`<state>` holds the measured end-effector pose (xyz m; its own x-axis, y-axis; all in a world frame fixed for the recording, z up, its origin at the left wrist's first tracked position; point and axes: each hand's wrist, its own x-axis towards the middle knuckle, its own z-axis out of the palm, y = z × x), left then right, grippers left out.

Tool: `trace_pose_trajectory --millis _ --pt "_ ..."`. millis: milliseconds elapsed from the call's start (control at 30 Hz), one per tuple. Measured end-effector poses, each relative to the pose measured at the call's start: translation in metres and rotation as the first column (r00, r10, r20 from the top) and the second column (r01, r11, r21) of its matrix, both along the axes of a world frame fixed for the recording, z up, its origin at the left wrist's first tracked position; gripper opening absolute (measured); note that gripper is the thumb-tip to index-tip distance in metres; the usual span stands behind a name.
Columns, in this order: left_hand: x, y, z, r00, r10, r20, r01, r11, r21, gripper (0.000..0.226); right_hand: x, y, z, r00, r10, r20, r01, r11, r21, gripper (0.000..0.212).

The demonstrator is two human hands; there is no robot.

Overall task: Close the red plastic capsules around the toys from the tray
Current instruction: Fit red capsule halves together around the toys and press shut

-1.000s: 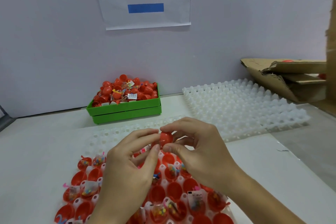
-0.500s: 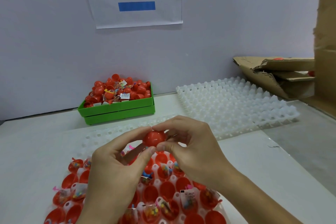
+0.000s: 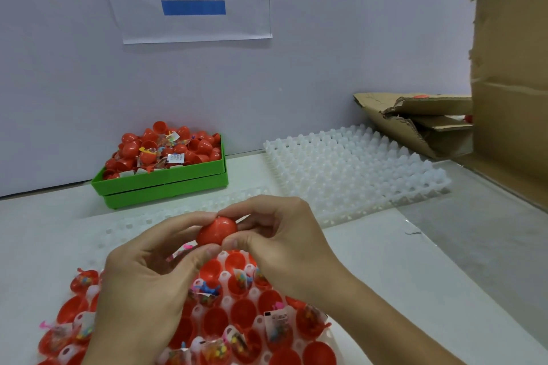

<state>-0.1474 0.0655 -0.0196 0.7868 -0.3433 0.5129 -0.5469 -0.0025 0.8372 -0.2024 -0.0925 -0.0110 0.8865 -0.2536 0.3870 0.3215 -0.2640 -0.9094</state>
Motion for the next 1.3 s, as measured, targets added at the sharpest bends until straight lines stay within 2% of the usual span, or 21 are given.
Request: trace_pose_trajectory --millis 133,367,667,1300 --pt "0.007 -0.001 -0.009 0.997 0.011 0.075 -0.011 1.000 -0.008 0.042 0.000 -0.002 0.000 0.999 -0.007 -0.033 0.008 1.000 0.007 0.025" --pt "0.015 0.000 -0.024 0.996 0.073 0.053 -0.072 0.997 -0.018 0.042 0.000 -0.003 -0.001 0.999 -0.024 -0.045 0.025 0.999 0.024 0.020" --pt "0.010 -0.001 -0.018 0.997 0.074 0.031 -0.074 0.997 -0.007 0.040 0.000 -0.005 0.000 0.999 0.005 -0.051 0.001 0.993 0.115 0.030" --pt "-0.004 0.000 0.006 0.999 0.048 -0.011 -0.047 0.997 0.063 0.042 0.000 -0.004 -0.002 0.997 -0.034 -0.072 0.038 0.997 0.062 0.025"
